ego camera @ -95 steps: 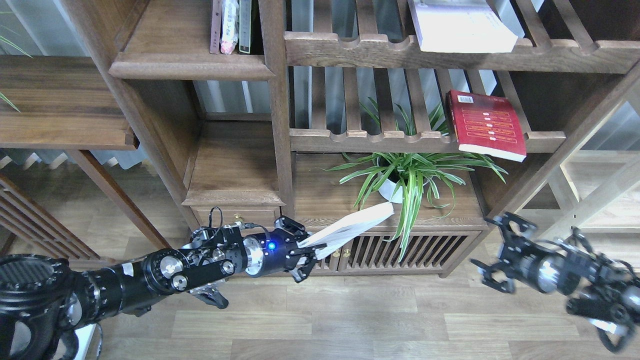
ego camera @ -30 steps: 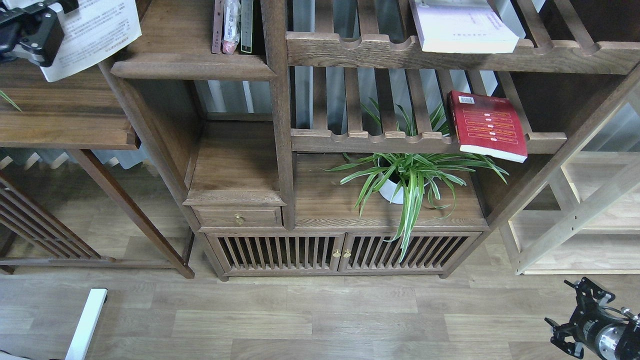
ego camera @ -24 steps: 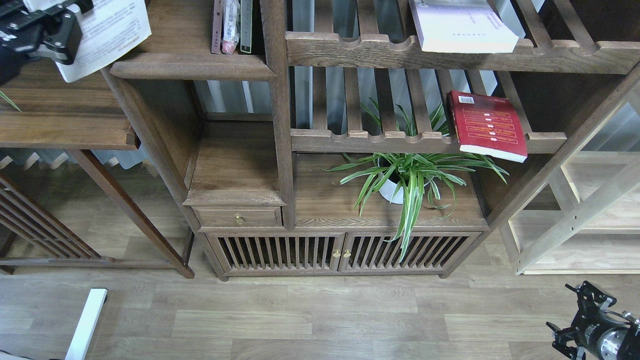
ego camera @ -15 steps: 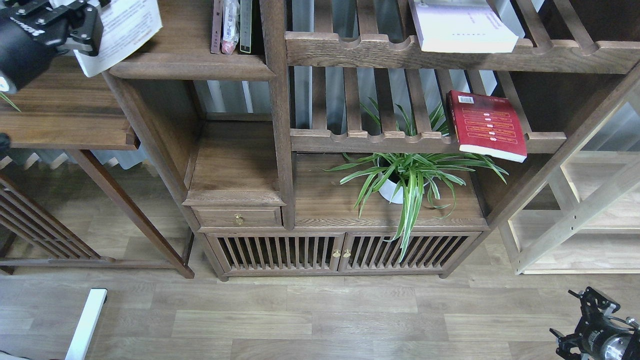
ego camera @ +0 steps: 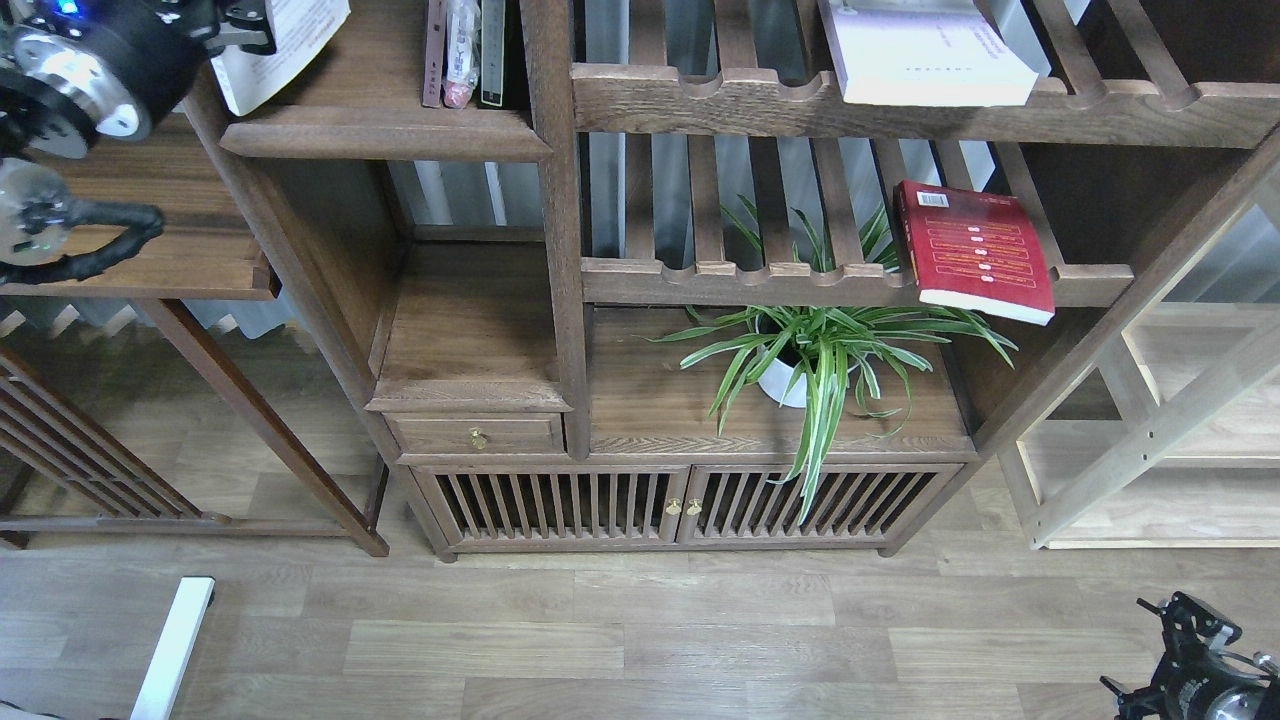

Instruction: Organize books on shelf

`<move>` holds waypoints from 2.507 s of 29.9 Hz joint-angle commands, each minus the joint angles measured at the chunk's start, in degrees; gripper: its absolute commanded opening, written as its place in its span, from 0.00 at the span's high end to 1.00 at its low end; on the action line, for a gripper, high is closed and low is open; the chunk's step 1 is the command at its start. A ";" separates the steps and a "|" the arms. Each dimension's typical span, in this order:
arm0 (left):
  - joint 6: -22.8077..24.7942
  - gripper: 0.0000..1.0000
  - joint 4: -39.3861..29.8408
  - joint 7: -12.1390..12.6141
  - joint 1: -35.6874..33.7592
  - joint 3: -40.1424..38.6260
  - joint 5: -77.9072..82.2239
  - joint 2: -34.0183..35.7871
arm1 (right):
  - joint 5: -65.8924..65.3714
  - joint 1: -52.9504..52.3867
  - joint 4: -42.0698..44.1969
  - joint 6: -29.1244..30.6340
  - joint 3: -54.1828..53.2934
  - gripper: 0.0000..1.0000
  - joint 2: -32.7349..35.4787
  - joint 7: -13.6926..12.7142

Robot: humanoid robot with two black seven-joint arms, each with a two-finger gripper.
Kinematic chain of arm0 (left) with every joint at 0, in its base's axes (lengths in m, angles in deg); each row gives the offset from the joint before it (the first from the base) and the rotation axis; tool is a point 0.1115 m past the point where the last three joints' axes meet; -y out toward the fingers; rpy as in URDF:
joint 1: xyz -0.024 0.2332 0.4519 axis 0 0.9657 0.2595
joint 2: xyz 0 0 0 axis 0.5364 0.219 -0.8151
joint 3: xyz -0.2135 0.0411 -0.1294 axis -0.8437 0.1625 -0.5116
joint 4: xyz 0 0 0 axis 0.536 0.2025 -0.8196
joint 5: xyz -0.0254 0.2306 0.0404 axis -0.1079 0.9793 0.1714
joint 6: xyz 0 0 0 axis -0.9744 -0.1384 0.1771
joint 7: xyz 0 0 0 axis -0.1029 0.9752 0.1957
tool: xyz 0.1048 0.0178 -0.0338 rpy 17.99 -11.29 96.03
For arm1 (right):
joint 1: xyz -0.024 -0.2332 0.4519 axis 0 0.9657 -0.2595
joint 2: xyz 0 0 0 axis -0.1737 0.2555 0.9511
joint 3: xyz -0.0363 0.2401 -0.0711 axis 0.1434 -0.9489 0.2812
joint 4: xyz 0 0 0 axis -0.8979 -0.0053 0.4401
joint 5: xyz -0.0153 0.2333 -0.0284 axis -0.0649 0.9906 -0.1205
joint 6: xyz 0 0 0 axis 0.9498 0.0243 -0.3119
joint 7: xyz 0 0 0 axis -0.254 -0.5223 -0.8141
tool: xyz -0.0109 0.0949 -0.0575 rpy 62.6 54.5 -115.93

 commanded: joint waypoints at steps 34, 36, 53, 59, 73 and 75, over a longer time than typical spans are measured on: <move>-13.87 1.00 20.12 4.97 -11.33 8.49 -0.43 -22.05 | 0.00 4.53 -0.92 0.00 -0.81 0.00 -0.01 0.00; -13.87 1.00 21.08 5.32 -11.86 9.28 -0.43 -22.93 | 0.00 5.14 -0.92 0.00 -1.60 0.00 -0.01 0.00; -13.87 1.00 28.12 5.85 -12.65 10.69 -0.51 -27.85 | 0.00 5.32 -0.92 0.00 -2.13 0.00 -0.01 0.00; -13.87 1.00 28.56 5.85 -12.83 10.61 -0.51 -28.64 | 0.00 5.32 -0.92 0.00 -2.04 0.00 0.07 0.00; -13.87 1.00 31.37 6.11 -14.23 9.82 -1.22 -30.14 | -0.09 5.41 -0.84 0.00 -2.04 0.00 0.07 0.00; -13.87 1.00 31.55 6.11 -14.15 10.25 -1.22 -30.40 | -0.09 5.41 -0.84 0.00 -2.04 0.00 0.07 0.00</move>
